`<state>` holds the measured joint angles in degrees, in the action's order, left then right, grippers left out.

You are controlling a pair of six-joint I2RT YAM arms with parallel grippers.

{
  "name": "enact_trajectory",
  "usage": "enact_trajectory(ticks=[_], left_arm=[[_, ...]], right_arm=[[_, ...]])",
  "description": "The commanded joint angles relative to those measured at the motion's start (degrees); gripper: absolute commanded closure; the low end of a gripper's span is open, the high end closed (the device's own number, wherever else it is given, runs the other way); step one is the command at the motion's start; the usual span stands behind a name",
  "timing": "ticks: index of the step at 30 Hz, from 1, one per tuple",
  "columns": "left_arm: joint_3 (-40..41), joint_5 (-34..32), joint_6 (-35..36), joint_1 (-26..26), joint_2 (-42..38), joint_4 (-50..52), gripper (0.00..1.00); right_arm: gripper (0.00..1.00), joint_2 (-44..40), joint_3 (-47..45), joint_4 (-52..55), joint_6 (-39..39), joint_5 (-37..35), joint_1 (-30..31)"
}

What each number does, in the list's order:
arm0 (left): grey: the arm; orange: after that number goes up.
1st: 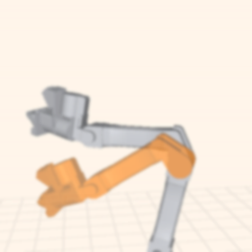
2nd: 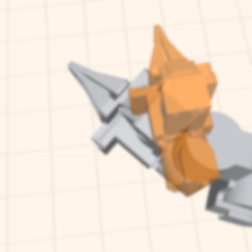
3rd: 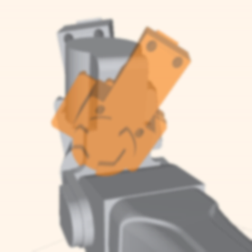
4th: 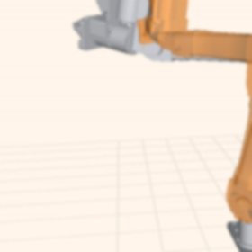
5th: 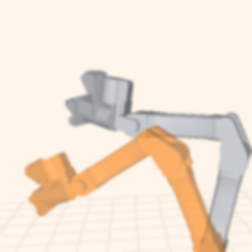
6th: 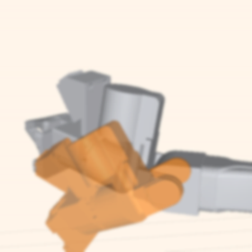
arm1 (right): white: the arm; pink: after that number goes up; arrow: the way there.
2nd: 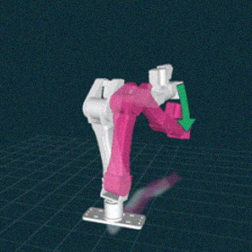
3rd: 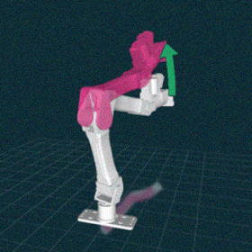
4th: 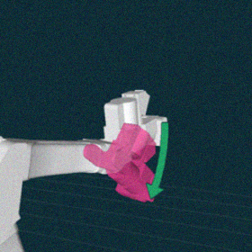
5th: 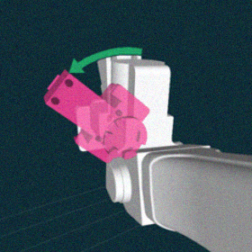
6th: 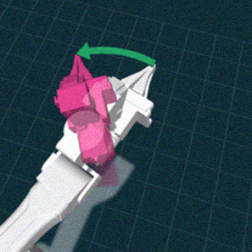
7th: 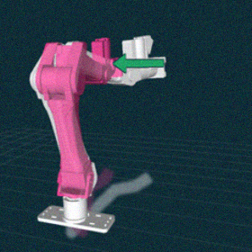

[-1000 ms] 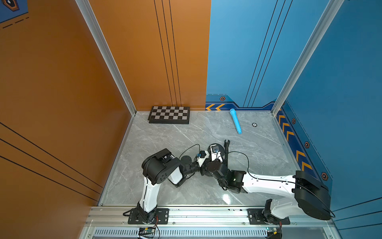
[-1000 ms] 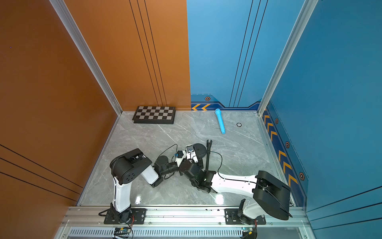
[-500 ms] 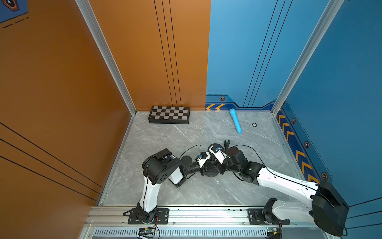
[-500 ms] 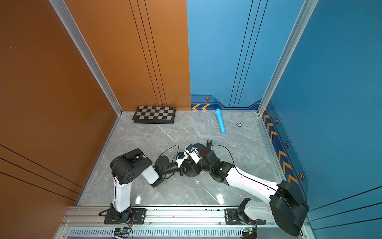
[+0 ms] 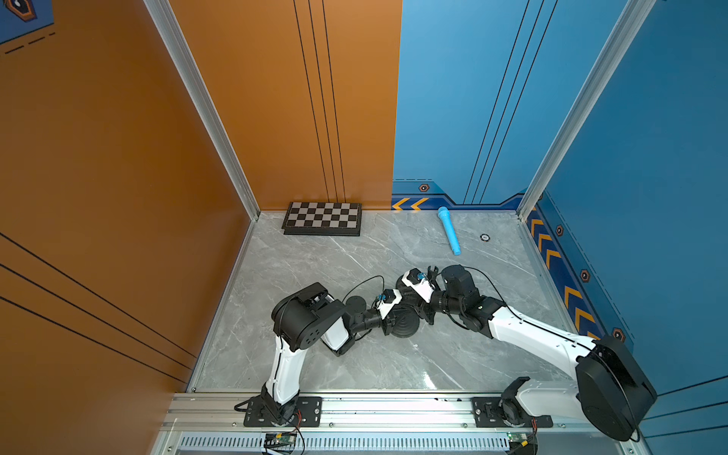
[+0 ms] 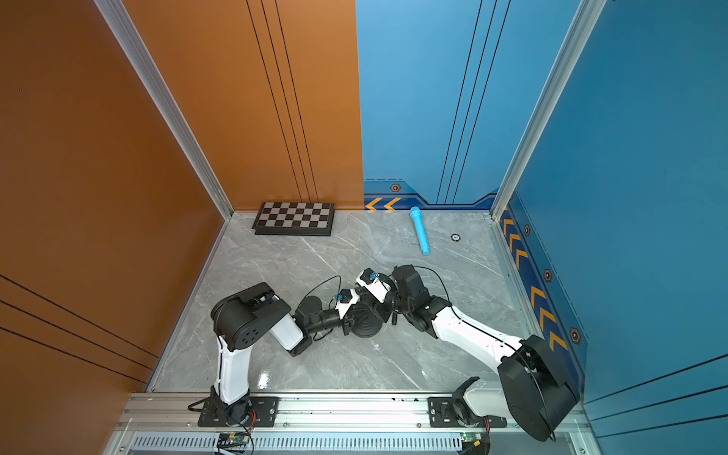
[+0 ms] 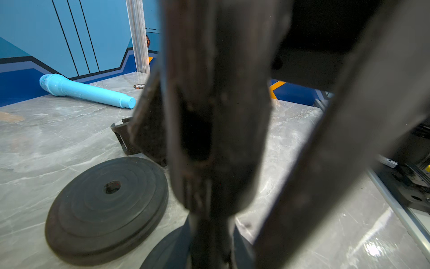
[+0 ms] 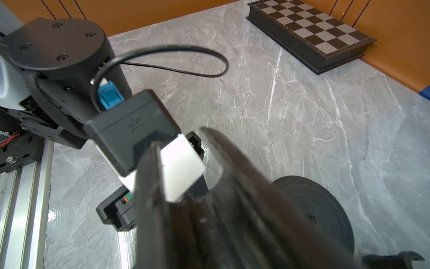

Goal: Assemble a microphone stand
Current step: Screw the microphone stand pole into the microphone stand base.

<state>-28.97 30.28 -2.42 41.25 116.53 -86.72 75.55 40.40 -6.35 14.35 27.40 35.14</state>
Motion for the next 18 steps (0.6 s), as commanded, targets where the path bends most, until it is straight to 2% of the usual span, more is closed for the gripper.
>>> enact_trajectory(ticks=[1, 4, 6, 8, 10, 15, 18], left_arm=[[0.5, 3.9, -0.9, 1.0, 2.5, 5.9, 0.81], [0.4, 4.1, -0.9, 1.0, 2.5, 5.8, 0.81], [0.4, 4.1, -0.8, 1.0, 2.4, 5.9, 0.81], [0.4, 3.8, -0.9, 1.0, 2.4, 5.9, 0.81], [0.4, 3.7, -1.0, 1.0, 2.5, 5.8, 0.81], [0.2, 1.8, -1.6, 1.0, 2.6, 5.9, 0.81], [0.0, 1.6, -2.0, 1.2, 3.0, 5.8, 0.81]], right_arm=[[0.57, 0.9, 1.9, -2.0, 1.5, 1.6, -0.2], [0.59, 1.6, 2.6, -1.6, 2.3, 1.5, -0.3], [0.75, 2.0, 2.6, -1.9, 2.5, 0.8, -0.2], [0.97, 1.5, 1.5, -3.5, 1.6, -2.7, 0.5], [1.0, 0.1, -2.2, -8.7, -1.5, -14.4, 3.7], [1.0, -2.2, -11.6, -18.7, -16.5, -52.3, 17.8], [1.0, 0.9, -12.0, -18.4, -25.8, -69.7, 25.4]])
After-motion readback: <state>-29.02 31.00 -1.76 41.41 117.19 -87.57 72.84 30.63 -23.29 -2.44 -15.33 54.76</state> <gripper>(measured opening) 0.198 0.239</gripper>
